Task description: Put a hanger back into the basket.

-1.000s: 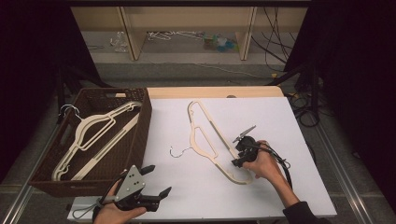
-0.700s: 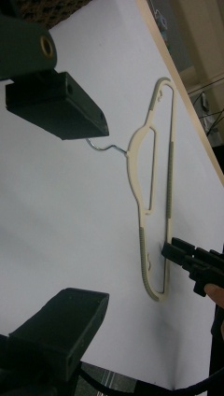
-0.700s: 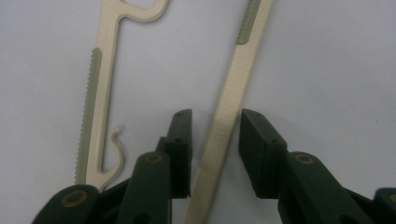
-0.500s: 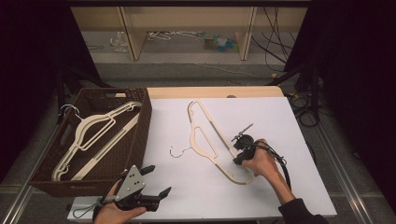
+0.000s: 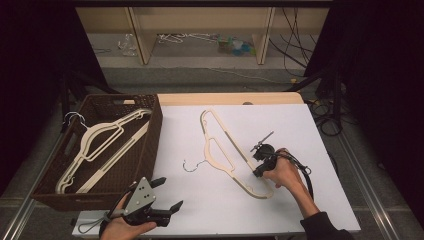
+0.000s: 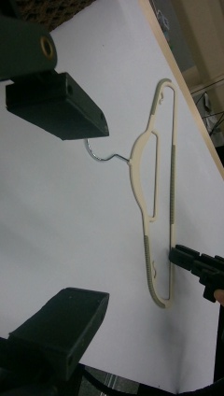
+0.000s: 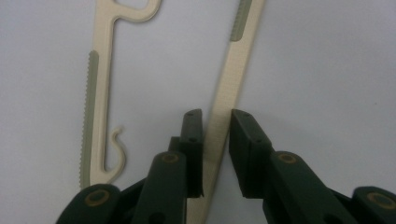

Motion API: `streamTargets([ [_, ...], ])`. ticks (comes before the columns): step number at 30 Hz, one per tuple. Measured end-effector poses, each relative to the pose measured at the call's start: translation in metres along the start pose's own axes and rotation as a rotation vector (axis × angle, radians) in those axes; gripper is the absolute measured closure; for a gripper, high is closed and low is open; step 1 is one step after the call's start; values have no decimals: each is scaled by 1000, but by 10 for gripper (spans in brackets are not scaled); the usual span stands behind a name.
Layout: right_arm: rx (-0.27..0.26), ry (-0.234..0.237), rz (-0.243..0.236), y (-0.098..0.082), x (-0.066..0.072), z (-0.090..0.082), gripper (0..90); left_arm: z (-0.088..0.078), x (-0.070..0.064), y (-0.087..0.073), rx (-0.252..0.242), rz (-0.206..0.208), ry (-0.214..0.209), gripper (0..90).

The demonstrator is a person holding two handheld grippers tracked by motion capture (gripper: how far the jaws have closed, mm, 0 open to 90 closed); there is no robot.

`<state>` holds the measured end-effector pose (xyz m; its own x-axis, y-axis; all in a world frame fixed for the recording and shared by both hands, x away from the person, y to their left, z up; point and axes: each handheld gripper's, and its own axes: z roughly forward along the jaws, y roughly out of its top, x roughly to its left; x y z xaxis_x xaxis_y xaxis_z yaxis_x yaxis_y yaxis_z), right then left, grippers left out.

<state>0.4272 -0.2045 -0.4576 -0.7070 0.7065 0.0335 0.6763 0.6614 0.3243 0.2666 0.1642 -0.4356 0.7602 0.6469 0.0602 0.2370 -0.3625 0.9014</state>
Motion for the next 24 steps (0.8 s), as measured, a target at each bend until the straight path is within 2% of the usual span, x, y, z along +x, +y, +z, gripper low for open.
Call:
streamTargets([
  [3, -10, 7, 21, 2, 0, 1, 673, 0, 0, 0, 4, 12, 1, 170],
  [5, 1, -7, 20, 3, 2, 2, 680, 1, -1, 0, 7, 11, 0, 170],
  [6, 6, -15, 10, 4, 2, 2, 687, 0, 0, 0, 9, 26, -3, 171],
  [8, 13, -12, 16, 5, 1, 2, 708, 1, -1, 0, 10, 12, -3, 171],
  [10, 19, -2, 22, 5, -1, 2, 722, 1, -1, 0, 12, 16, -2, 172],
  [12, 26, -19, -2, 6, 1, 2, 744, 0, 0, 0, 15, 29, -2, 172],
  [13, 47, -23, -32, 7, 3, 2, 765, 1, 0, 0, 12, 22, -4, 173],
  [19, 67, -37, -87, 8, 6, 0, 770, 0, 1, -1, 17, 14, -1, 173],
  [20, 61, -27, -115, 8, 5, -3, 900, 0, 1, -1, 16, 15, 1, 174],
  [21, 61, -27, -115, 8, 5, -3, 900, 0, 2, -1, 15, 22, 1, 174],
  [22, 33, 10, -114, 8, 5, -8, 900, 0, 2, -1, 14, 18, -2, 174],
  [23, 44, 13, -127, 8, 4, -9, 900, 0, 1, -1, 15, 17, -2, 173],
  [24, 86, 31, -128, 6, 4, -9, 900, 1, 1, -1, 13, 14, -7, 174],
])
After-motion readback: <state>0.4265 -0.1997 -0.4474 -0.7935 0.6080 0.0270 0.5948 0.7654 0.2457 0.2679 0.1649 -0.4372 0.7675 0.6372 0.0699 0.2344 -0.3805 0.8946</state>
